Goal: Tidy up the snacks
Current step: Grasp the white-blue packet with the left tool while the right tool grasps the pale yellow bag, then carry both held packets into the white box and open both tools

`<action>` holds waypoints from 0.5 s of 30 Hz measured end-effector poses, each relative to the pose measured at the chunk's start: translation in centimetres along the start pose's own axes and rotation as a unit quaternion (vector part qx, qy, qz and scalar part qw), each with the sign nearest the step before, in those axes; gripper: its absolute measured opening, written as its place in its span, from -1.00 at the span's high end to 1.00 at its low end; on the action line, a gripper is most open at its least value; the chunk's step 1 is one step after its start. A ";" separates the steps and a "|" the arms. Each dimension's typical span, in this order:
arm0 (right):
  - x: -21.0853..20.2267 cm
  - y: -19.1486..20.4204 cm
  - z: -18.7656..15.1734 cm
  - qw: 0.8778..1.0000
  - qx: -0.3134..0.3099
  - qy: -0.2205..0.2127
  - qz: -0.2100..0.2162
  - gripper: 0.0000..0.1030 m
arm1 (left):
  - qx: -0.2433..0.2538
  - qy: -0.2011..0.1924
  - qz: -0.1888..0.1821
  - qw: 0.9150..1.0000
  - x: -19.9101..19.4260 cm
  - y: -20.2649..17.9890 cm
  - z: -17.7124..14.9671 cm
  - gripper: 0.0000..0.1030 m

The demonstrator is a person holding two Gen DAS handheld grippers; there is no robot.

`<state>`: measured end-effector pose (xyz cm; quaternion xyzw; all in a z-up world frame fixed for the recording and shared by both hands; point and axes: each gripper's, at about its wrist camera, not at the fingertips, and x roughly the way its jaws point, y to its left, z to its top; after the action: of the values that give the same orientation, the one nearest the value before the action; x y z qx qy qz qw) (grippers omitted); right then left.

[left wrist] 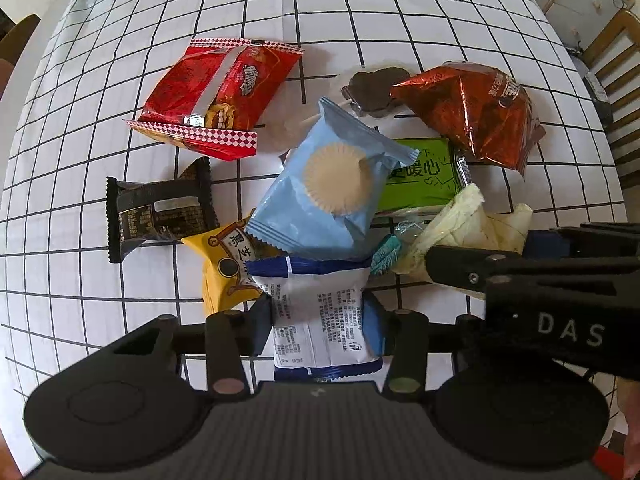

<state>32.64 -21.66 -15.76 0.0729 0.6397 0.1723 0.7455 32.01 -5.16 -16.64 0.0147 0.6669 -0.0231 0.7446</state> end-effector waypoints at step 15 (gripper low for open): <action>-4.8 -1.4 -1.9 0.999 0.023 -0.036 0.002 0.13 | -0.032 -0.036 -0.030 0.998 -3.2 2.0 0.0 0.13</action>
<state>30.46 -24.86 -12.11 0.0971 0.6159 0.1561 0.7661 31.77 -3.13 -13.44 -0.0298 0.6400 -0.0242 0.7675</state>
